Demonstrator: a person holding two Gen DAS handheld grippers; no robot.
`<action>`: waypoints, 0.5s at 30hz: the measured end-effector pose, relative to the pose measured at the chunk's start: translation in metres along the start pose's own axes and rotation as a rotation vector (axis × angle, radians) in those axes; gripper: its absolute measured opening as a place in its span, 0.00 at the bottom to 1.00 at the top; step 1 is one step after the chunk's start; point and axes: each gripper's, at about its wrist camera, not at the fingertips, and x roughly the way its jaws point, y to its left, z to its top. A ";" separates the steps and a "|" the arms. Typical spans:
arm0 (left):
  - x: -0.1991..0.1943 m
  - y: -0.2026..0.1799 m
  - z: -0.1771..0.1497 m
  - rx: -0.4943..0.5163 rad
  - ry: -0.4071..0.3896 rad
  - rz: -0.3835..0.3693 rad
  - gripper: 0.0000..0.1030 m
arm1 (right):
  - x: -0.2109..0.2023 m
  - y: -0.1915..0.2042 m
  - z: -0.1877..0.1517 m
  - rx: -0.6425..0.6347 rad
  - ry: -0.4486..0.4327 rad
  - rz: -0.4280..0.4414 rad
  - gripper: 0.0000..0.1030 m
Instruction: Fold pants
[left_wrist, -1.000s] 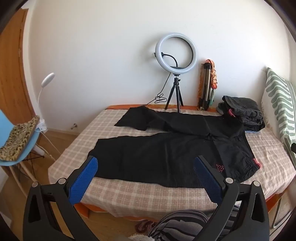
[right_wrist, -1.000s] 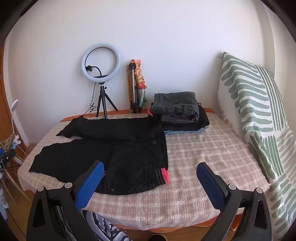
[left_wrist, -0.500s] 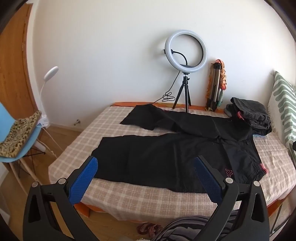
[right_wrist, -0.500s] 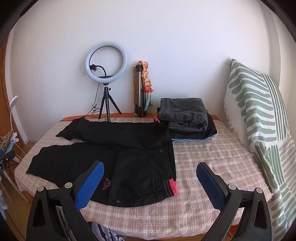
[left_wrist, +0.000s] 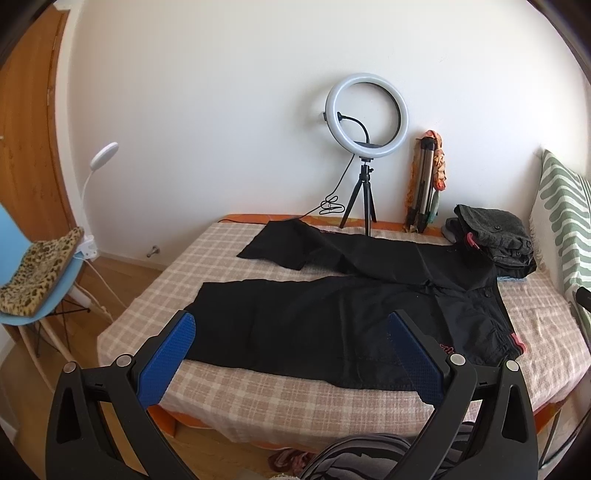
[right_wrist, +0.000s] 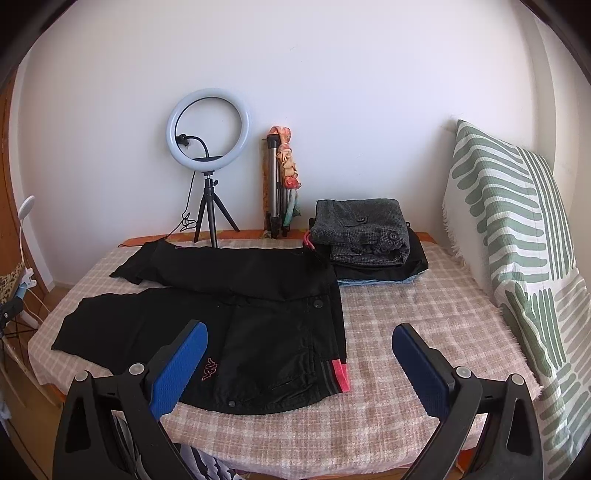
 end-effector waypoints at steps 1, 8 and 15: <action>-0.001 -0.001 0.000 0.002 -0.002 -0.001 1.00 | -0.001 -0.001 0.000 0.000 -0.001 0.002 0.98; -0.005 -0.005 0.000 0.007 -0.009 0.003 1.00 | -0.003 0.006 0.000 0.002 -0.001 -0.009 0.98; -0.003 -0.004 -0.001 0.003 -0.001 -0.008 1.00 | -0.003 0.010 0.001 0.002 0.000 -0.013 0.98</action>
